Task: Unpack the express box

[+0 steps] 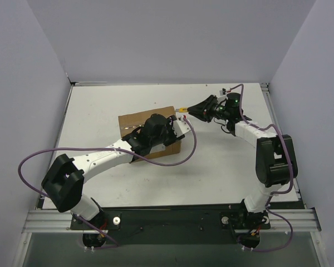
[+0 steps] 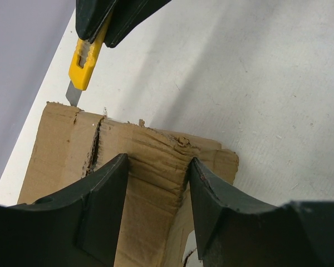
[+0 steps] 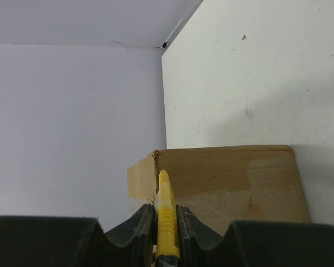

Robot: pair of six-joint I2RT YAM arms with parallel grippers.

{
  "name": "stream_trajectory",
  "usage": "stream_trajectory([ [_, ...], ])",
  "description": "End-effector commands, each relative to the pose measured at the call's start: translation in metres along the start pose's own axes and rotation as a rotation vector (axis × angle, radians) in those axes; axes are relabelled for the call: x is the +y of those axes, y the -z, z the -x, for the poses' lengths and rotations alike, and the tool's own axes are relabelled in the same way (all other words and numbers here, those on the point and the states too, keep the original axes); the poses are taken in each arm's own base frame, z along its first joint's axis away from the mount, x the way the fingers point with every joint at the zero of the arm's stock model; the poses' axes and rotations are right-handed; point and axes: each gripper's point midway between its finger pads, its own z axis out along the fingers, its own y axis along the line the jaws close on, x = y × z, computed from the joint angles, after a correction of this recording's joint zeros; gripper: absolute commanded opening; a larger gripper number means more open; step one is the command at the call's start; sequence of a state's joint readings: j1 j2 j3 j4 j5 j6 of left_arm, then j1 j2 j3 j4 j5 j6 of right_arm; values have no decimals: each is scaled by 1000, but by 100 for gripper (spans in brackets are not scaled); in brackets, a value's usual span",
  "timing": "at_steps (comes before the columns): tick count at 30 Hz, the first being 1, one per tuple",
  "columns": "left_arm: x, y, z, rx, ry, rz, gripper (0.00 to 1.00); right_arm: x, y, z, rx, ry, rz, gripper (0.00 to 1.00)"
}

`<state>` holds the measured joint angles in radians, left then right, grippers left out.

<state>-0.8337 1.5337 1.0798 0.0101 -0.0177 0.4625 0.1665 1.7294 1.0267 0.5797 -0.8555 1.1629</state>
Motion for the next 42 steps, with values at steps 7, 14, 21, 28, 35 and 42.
stream_trajectory([
  [7, -5, 0, -24, 90, 53, -34, 55, 39, 4, -7, 45, 66, 104, 0],
  [14, 6, -3, -29, 101, 54, -3, 54, 41, 14, -18, 77, 85, 92, 0],
  [21, 14, -8, -32, 107, 47, 18, 53, 41, 19, -20, 94, 86, 83, 0],
  [28, 19, -14, -36, 120, 42, 32, 52, 36, 23, -24, 103, 82, 68, 0],
  [35, 26, -19, -43, 138, 54, 41, 52, 37, 28, -25, 108, 88, 66, 0],
  [42, 30, -27, -46, 148, 56, 49, 51, 36, 33, -25, 105, 96, 65, 0],
])
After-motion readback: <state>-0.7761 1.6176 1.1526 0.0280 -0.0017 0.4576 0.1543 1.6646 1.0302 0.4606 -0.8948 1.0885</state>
